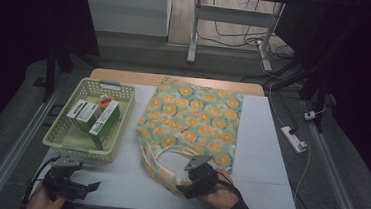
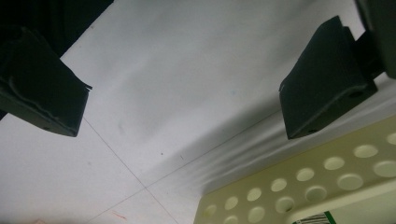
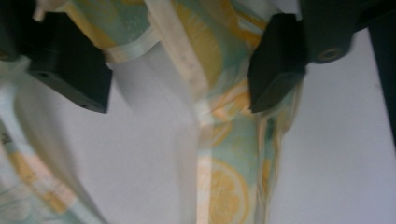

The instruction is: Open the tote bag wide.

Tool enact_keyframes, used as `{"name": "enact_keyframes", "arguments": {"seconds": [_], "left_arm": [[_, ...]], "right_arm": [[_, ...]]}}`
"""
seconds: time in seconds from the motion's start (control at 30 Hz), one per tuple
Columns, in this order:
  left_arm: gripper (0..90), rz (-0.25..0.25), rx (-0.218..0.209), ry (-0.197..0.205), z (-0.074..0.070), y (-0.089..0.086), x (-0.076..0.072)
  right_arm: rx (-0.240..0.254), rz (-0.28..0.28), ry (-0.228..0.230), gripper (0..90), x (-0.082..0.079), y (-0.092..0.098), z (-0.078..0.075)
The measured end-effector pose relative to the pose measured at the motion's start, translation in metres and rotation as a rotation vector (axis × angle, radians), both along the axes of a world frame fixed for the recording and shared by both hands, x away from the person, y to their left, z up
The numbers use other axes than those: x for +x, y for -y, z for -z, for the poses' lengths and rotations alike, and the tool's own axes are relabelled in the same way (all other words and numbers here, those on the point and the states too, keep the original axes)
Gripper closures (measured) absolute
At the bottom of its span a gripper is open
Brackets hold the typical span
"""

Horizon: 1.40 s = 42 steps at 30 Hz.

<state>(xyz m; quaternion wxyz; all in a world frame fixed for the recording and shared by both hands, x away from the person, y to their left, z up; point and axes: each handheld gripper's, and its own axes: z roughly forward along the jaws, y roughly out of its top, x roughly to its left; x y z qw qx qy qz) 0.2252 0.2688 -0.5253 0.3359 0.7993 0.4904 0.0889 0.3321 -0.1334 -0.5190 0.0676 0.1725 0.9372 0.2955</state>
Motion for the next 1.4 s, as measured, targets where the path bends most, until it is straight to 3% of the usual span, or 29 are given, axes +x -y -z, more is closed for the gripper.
{"name": "enact_keyframes", "arguments": {"seconds": [0.03, 0.07, 0.1, 0.13, 0.17, 0.23, 0.37, 0.47, 0.57, 0.73, 0.93, 1.17, 1.4], "left_arm": [[1.5, 0.001, 0.001, 0.0, 0.0, 0.0, 0.0], [1.5, 0.001, 0.002, 0.0, 0.0, 0.0, 0.0], [1.5, 0.002, 0.002, -0.001, 0.0, 0.0, 0.0], [1.6, 0.003, 0.003, -0.002, 0.0, 0.0, 0.0], [1.6, 0.003, 0.004, -0.003, 0.0, 0.001, 0.0], [1.6, 0.003, 0.007, -0.002, 0.0, 0.001, 0.0], [1.7, 0.003, 0.008, -0.005, 0.0, 0.001, 0.0], [1.8, 0.002, 0.007, -0.007, 0.0, 0.001, 0.001], [1.9, 0.001, 0.007, -0.008, 0.0, 0.001, 0.001], [1.9, -0.001, 0.004, -0.01, 0.001, 0.0, 0.001], [2.3, -0.002, 0.005, -0.013, 0.001, 0.0, 0.001], [2.2, -0.008, -0.008, -0.007, 0.0, -0.001, 0.001], [2.2, -0.008, -0.01, -0.008, 0.0, -0.001, 0.001]], "right_arm": [[-0.02, -0.013, 0.006, 27.6, -0.001, -0.001, 0.002], [-0.007, -0.027, -0.004, 38.4, -0.003, 0.0, 0.0], [-0.007, -0.027, -0.004, 38.4, -0.003, 0.0, 0.0], [-0.007, -0.055, -0.002, 54.1, -0.005, 0.0, -0.002], [-0.007, -0.055, -0.002, 54.1, -0.005, 0.0, -0.002], [-0.006, -0.069, -0.006, 73.9, -0.006, -0.001, -0.003], [0.006, -0.064, -0.015, 84.0, -0.004, 0.001, -0.005], [0.069, -0.038, -0.038, 87.7, 0.001, 0.006, -0.016], [0.102, -0.026, -0.03, 87.9, 0.006, 0.008, -0.025], [0.123, -0.006, -0.003, 87.8, 0.017, 0.011, -0.037], [0.144, 0.038, 0.025, 87.8, 0.045, 0.011, -0.05], [0.171, 0.073, 0.022, 87.8, 0.071, 0.012, -0.061], [0.179, 0.12, 0.022, 87.8, 0.109, 0.016, -0.074]]}}
